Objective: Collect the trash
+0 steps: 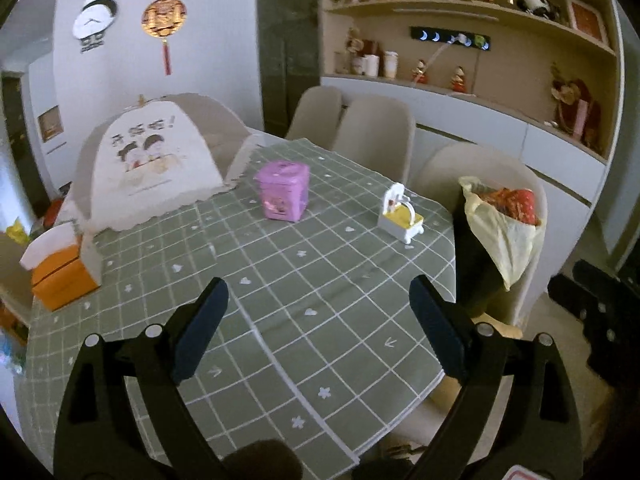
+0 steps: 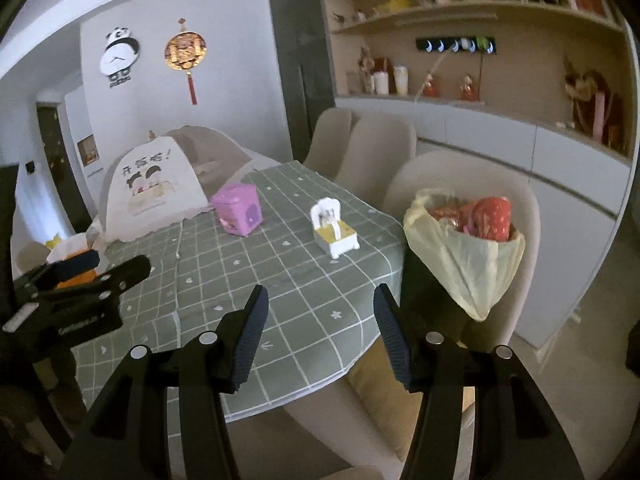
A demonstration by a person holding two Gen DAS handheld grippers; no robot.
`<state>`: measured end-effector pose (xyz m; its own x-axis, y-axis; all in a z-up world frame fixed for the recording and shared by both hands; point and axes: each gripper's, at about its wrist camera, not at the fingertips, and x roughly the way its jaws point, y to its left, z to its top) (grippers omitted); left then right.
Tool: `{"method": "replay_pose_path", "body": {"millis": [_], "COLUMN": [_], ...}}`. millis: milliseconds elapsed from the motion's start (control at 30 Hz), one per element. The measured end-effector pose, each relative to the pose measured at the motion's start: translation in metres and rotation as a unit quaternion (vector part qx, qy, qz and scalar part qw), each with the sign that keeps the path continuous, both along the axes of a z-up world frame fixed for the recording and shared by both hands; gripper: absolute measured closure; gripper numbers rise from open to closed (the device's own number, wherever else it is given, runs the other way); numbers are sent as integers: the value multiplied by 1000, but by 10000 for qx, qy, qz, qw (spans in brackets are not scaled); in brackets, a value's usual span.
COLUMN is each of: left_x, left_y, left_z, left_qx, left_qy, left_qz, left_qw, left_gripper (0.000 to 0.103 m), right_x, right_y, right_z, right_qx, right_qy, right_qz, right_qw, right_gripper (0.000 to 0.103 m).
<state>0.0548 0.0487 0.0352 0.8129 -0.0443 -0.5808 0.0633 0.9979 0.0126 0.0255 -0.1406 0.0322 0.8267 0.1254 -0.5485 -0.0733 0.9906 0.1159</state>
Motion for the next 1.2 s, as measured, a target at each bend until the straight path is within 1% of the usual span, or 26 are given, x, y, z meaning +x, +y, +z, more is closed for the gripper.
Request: {"method": "replay_pose_path", "body": {"millis": [67,167,300,400,733,1200], "left_x": [-7,-16,-22,-26,-26,-27], "left_y": [1,2,3,2,-2,-3], "left_z": [3,9,14,15,15,15], "left_qx": [-26,-6,-72,-54,-22,-31], "left_qy": [-26,-156,-223,-279,-266,-286], "left_qz": [23,21,54,41,-106,-169], "left_qw": [10000,9999,9997,9996,9996,9994], "left_gripper": [15,15,15,15,15,15], "right_x": [-7,-14,-13,-15,-14,-17], "right_y": [4,7,8,7,-1,-3], "right_z": [3,8,10,12,10,10], "right_qx": [-56,-9,-117,-126,-66,-81], "right_qy": [-82,-152,-185,-212,-176,-204], "right_qz": [-28,-23,0,-28,-154,-196], "right_qw": [9999,9999,9998,9997,9997,9996], "right_gripper": [51,51,51,51,51,51]}}
